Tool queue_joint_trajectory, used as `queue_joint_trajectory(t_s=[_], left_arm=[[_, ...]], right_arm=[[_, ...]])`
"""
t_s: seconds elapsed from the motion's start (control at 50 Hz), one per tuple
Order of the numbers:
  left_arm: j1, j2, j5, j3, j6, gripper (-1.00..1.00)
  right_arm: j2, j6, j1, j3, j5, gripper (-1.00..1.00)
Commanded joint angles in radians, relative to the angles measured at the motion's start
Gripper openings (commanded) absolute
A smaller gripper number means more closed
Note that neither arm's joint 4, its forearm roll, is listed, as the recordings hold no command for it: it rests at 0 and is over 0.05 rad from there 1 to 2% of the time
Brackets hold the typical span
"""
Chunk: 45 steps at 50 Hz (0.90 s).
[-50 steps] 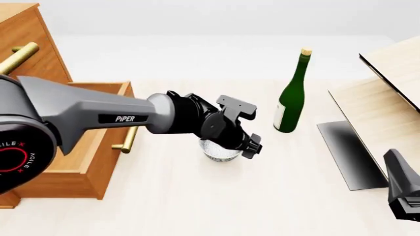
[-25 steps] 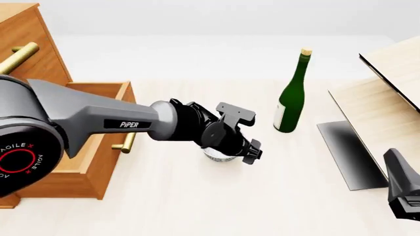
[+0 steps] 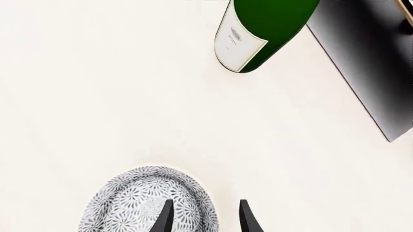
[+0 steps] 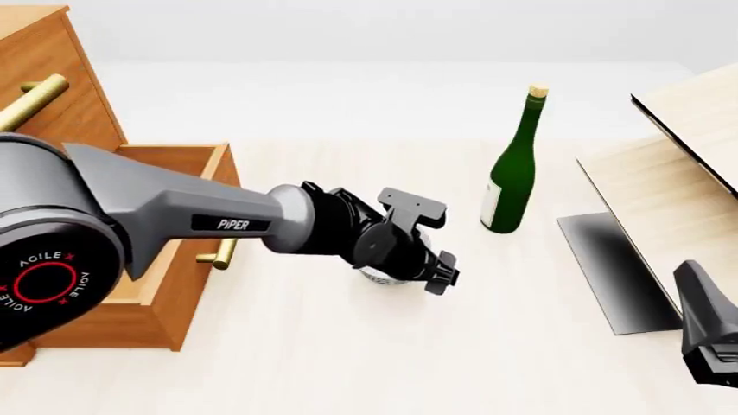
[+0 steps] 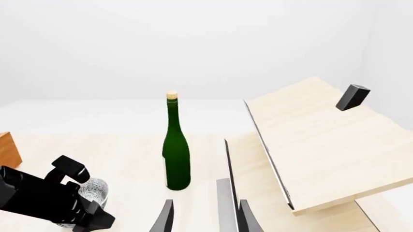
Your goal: Put the bowl in the bottom drawer of the cabinet.
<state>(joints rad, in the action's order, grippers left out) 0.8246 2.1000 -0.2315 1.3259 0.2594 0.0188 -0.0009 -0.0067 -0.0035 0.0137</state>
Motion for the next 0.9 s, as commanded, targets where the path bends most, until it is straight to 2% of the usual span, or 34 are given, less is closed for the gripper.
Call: queue_joint_trajectory(t_s=[0.02, 0.64, 0.66, 0.9], left_arm=[[0.01, 0.012, 0.03, -0.026, 0.015, 1.0], [0.015, 0.024, 0.04, -0.024, 0.023, 1.0], [0.015, 0.024, 0.038, -0.024, 0.019, -1.0], [0.015, 0.019, 0.038, -0.022, 0.006, -1.0]], right_arm=[[0.0, 0.0, 0.0, 0.0, 0.0, 1.0], [0.001, 0.0, 0.0, 0.0, 0.001, 1.0], [0.001, 0.0, 0.0, 0.0, 0.001, 1.0], [0.0, 0.0, 0.0, 0.0, 0.0, 1.0]])
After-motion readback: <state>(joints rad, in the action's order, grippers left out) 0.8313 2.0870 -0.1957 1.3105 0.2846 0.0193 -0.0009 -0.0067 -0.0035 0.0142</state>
